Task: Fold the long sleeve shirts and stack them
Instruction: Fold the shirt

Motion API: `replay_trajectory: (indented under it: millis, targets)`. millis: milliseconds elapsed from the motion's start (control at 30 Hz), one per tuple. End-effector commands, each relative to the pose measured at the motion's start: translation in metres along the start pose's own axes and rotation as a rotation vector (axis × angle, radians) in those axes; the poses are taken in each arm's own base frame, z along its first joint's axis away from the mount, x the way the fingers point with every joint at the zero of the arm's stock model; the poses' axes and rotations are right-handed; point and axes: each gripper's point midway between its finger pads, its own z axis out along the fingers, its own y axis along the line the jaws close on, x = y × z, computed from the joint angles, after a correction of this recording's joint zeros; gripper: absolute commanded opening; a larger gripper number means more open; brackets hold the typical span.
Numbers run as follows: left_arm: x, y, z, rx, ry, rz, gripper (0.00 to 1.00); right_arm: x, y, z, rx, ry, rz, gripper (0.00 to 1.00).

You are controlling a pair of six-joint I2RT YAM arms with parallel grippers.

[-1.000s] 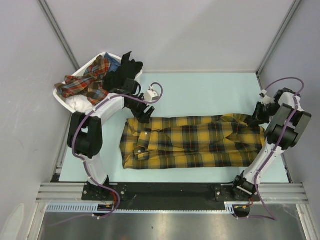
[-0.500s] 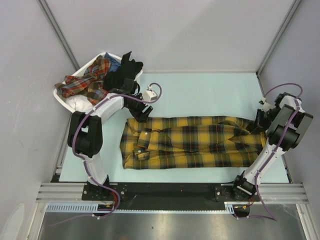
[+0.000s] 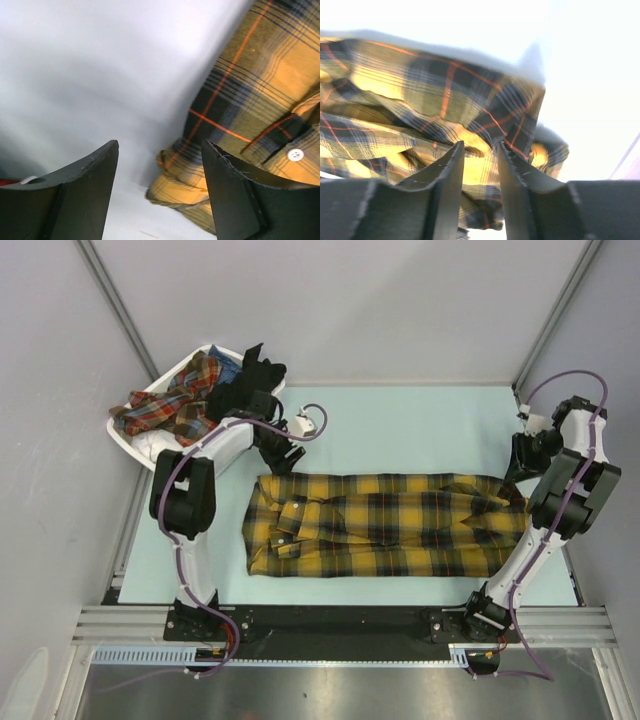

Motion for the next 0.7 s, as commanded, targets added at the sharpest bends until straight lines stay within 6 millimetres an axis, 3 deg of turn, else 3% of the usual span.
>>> replay_trajectory:
  millis: [0, 133, 200, 367, 600, 667]
  targets:
    - [-0.013, 0.017, -0.01, -0.012, -0.016, 0.105, 0.72, -0.027, 0.016, -0.024, 0.024, -0.059, -0.195, 0.45]
    - [-0.01, 0.014, -0.007, 0.019, 0.004, 0.125, 0.75, -0.035, 0.019, -0.013, 0.069, -0.027, -0.346, 0.58]
    - [-0.004, 0.014, -0.006, 0.029, 0.024, 0.139, 0.76, -0.032, 0.023, 0.0, 0.062, 0.018, -0.429, 0.6]
    - [0.01, 0.015, 0.002, 0.059, 0.06, 0.148, 0.75, -0.031, 0.005, 0.023, 0.126, 0.093, -0.525, 0.62]
    - [0.028, 0.019, 0.011, 0.078, 0.093, 0.149, 0.73, -0.025, 0.003, 0.054, 0.13, 0.179, -0.6, 0.5]
    - [0.032, 0.017, 0.011, 0.092, 0.098, 0.153, 0.67, -0.019, 0.005, 0.063, 0.128, 0.204, -0.619, 0.45]
